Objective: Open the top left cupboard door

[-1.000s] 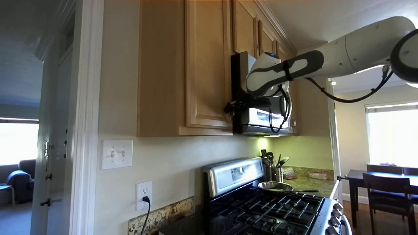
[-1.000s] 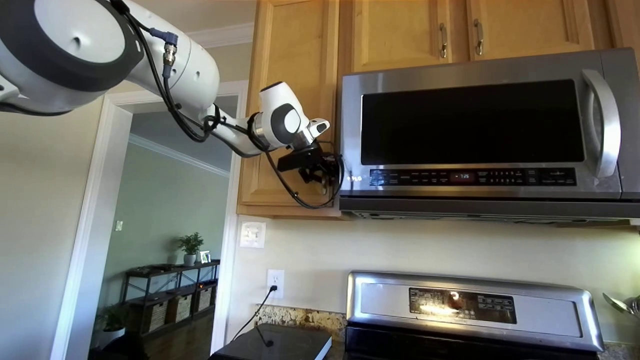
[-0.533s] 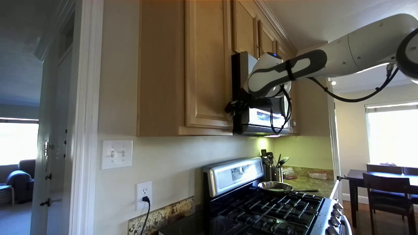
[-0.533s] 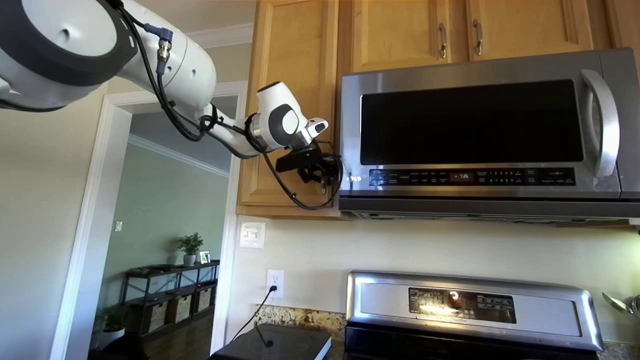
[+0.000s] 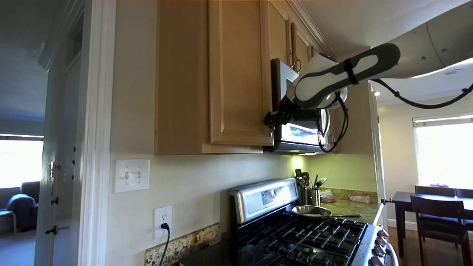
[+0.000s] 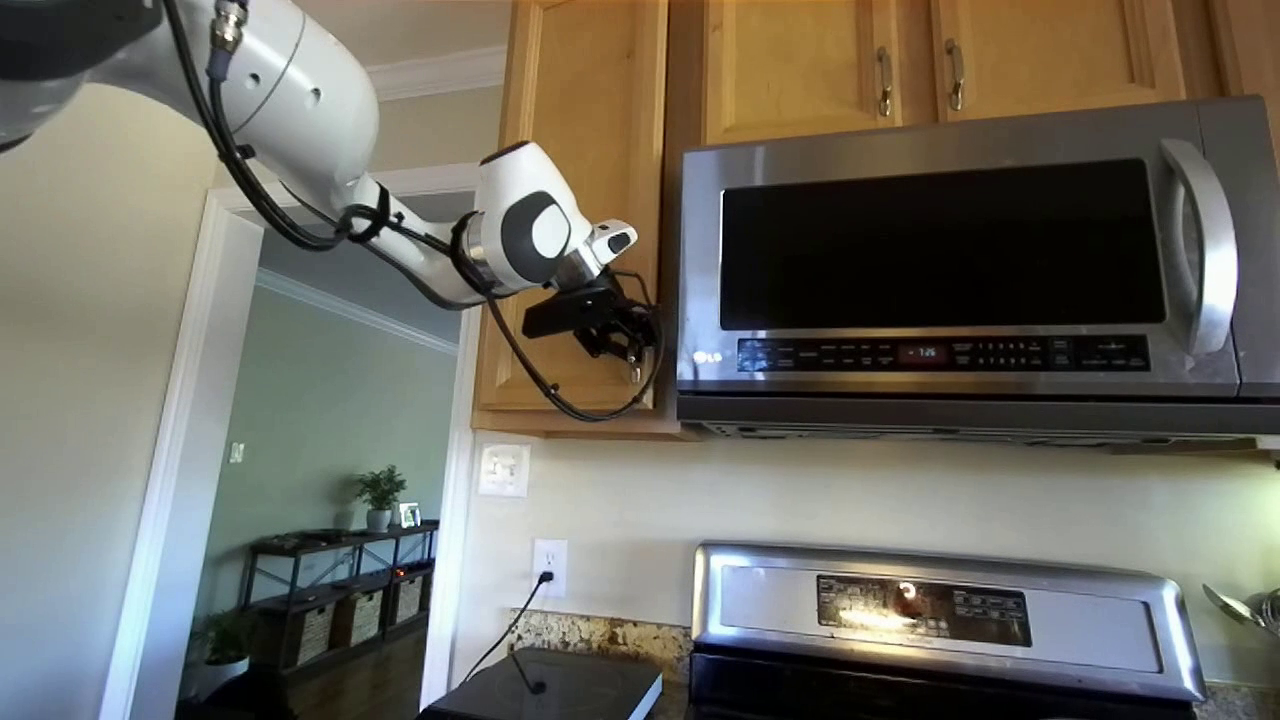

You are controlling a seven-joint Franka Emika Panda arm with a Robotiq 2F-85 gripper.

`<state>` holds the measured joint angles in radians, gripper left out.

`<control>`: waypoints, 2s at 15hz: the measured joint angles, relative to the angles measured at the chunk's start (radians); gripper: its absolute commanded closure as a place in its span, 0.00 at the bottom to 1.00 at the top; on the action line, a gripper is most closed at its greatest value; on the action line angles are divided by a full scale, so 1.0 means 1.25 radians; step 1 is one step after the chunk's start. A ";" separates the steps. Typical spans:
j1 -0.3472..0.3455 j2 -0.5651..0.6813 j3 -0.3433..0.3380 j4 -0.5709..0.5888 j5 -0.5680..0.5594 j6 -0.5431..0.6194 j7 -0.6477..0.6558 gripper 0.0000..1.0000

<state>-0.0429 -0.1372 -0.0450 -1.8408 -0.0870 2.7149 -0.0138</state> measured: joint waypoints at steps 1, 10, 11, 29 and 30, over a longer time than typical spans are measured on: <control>0.001 -0.028 0.000 -0.028 0.002 0.000 -0.031 0.92; 0.053 -0.296 0.002 -0.271 0.017 -0.067 -0.205 0.56; 0.061 -0.319 0.001 -0.285 0.017 -0.080 -0.211 0.52; 0.096 -0.551 0.012 -0.308 0.011 -0.216 -0.226 0.00; 0.093 -0.554 0.009 -0.300 0.011 -0.249 -0.223 0.00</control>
<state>0.0736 -0.8301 -0.0334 -2.2162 -0.0728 2.4038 -0.2931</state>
